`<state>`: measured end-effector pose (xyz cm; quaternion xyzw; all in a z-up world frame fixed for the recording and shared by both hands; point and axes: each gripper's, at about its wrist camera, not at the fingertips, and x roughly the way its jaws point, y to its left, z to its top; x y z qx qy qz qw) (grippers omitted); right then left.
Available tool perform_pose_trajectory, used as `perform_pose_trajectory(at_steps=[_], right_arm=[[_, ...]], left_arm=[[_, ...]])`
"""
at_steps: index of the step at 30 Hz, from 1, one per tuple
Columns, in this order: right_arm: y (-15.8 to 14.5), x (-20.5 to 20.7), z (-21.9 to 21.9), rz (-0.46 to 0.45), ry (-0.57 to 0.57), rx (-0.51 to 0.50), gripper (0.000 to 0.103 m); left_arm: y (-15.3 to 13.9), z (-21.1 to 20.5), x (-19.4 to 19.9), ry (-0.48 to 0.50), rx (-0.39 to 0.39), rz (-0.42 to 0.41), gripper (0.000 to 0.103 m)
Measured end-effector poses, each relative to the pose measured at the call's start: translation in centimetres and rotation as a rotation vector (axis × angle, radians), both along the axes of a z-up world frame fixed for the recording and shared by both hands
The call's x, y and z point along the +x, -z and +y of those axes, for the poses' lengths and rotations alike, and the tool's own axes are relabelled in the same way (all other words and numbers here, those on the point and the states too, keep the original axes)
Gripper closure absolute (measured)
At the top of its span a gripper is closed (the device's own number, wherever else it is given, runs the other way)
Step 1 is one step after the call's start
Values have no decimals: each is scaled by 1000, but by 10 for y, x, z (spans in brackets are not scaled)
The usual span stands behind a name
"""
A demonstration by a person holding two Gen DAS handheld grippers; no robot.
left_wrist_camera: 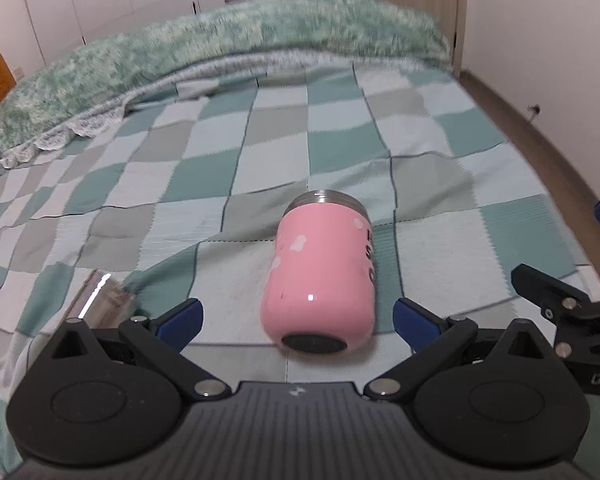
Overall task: Flip cup upright
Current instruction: 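Move the left tool toward the lying pink cup and close around its body, then lift the pink cup with the left tool and carry it toward the blue cup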
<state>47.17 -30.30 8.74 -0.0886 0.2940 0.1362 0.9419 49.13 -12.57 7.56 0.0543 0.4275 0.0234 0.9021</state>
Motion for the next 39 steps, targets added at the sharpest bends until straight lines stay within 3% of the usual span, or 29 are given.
perform_pose_trajectory(at_steps=[5, 7, 8, 9, 12, 18, 24, 32, 39], right_arm=[[20, 30, 0, 17, -22, -17, 0], [27, 37, 1, 23, -26, -20, 0], [32, 40, 1, 27, -27, -25, 0], [35, 42, 1, 32, -26, -27, 0], [45, 47, 2, 47, -21, -34, 0], [39, 38, 4, 31, -14, -36, 0], [6, 0, 4, -7, -2, -35, 0], [-41, -101, 5, -39, -1, -45, 0], [-45, -197, 8, -12, -5, -109, 0]], left_arm=[[30, -4, 40, 4, 8, 79, 1], [42, -4, 50, 8, -7, 105, 7], [46, -4, 55, 16, -28, 121, 17], [52, -5, 59, 19, -27, 135, 16], [60, -11, 61, 35, 4, 115, 18], [52, -7, 51, 30, -31, 73, 18], [23, -2, 11, 33, -68, 25, 18], [-23, 7, -92, 77, -145, -11, 18], [-24, 12, -187, 117, -251, 24, 18]])
